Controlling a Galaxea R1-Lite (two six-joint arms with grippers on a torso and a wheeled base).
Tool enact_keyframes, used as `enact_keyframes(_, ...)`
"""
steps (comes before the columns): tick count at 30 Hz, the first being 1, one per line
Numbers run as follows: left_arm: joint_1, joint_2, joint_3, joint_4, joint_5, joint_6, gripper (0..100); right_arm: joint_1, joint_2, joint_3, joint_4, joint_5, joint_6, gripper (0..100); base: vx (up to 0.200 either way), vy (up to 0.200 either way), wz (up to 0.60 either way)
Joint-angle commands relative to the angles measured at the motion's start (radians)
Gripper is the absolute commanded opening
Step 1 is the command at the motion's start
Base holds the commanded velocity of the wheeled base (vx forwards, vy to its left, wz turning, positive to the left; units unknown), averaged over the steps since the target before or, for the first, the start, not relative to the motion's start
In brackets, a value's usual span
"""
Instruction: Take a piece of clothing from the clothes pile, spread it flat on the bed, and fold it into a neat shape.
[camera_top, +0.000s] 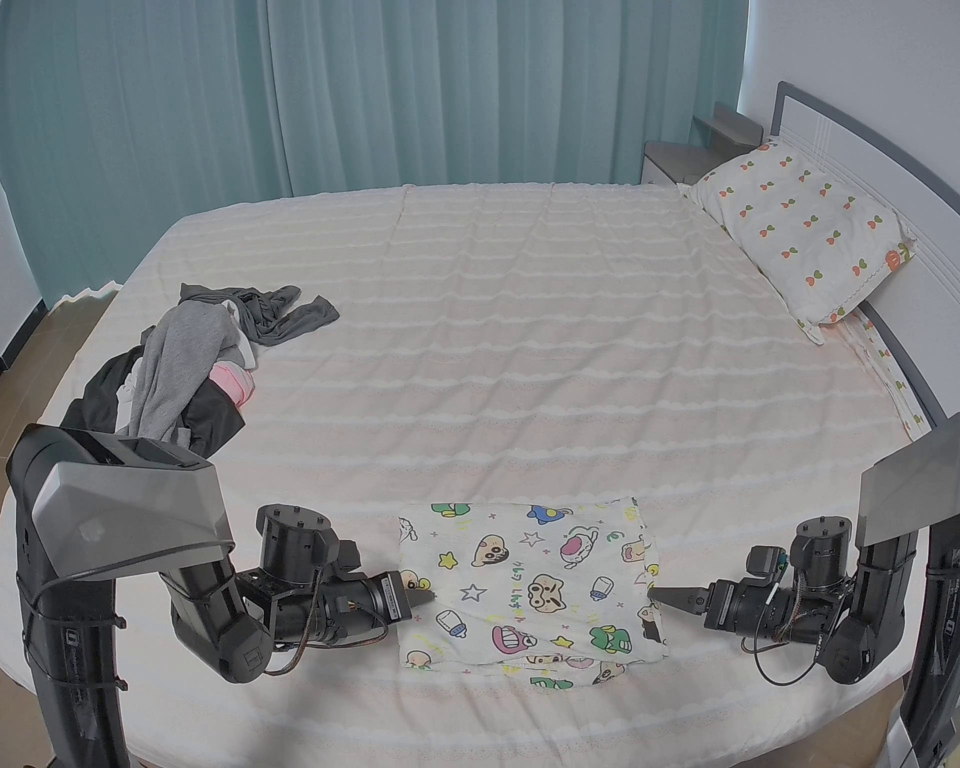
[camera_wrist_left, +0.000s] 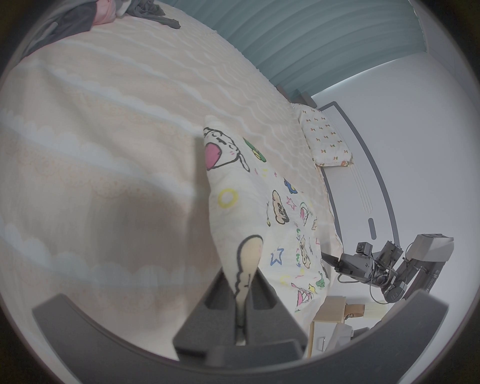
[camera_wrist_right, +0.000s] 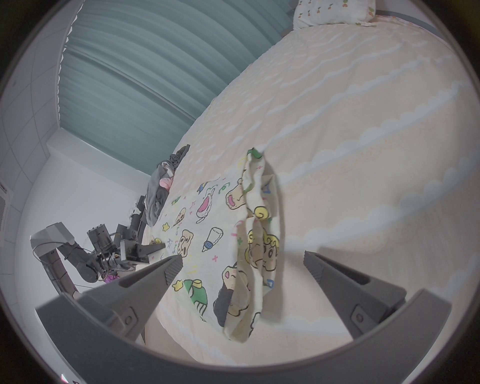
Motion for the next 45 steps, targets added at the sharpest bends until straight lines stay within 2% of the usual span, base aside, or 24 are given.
enact_keyframes(1,0.015,-0.048,0.062,-0.016,0.0,0.0,0,-0.01,-0.021,0.005,-0.009,0.001,0.01,100,0.0,0.0,0.0)
enact_keyframes(4,0.049,-0.065,0.092,-0.036,0.0,0.0,0,-0.01,-0.024,0.006,-0.009,0.001,0.01,100,0.0,0.0,0.0)
enact_keyframes(12,0.197,-0.123,0.196,-0.095,-0.001,0.005,0,-0.016,-0.024,0.015,-0.009,0.002,0.012,100,0.0,0.0,0.0)
enact_keyframes(14,0.2,-0.123,0.197,-0.096,-0.001,0.005,0,-0.016,-0.024,0.015,-0.009,0.002,0.012,100,0.0,0.0,0.0)
enact_keyframes(15,0.256,-0.14,0.243,-0.116,-0.001,0.005,0,-0.016,-0.026,0.018,-0.009,0.002,0.012,100,0.0,0.0,0.0)
enact_keyframes(19,0.348,-0.151,0.283,-0.148,-0.015,0.005,0,-0.016,-0.026,0.023,-0.01,0.002,0.012,100,0.0,0.0,0.0)
enact_keyframes(20,0.406,-0.153,0.299,-0.156,-0.046,0.006,0,-0.016,-0.026,0.024,-0.009,0.002,0.01,100,0.0,0.0,0.0)
enact_keyframes(21,0.411,-0.153,0.3,-0.156,-0.049,0.006,0,-0.016,-0.026,0.024,-0.009,0.002,0.01,100,0.0,0.0,0.0)
enact_keyframes(23,0.515,-0.153,0.32,-0.158,-0.095,0.009,0,-0.016,-0.026,0.031,-0.01,0.002,0.009,100,0.0,0.0,0.0)
enact_keyframes(30,0.731,-0.151,0.326,-0.191,-0.106,0.054,0,-0.016,-0.026,0.038,-0.01,0.002,0.009,100,0.0,0.0,0.0)
enact_keyframes(31,0.731,-0.151,0.326,-0.191,-0.106,0.054,0,-0.016,-0.026,0.038,-0.01,0.002,0.009,100,0.0,0.0,0.0)
enact_keyframes(33,0.808,-0.14,0.326,-0.193,-0.104,0.091,0,-0.016,-0.026,0.038,-0.01,0.001,0.009,100,0.0,0.0,0.0)
enact_keyframes(39,0.932,-0.128,0.322,-0.193,-0.104,0.135,0,-0.015,-0.026,0.038,-0.01,0.001,0.007,100,0.0,0.0,0.0)
enact_keyframes(45,1.003,-0.119,0.312,-0.193,-0.106,0.144,0,-0.015,-0.029,0.04,-0.01,0.001,0.007,100,0.0,0.0,0.0)
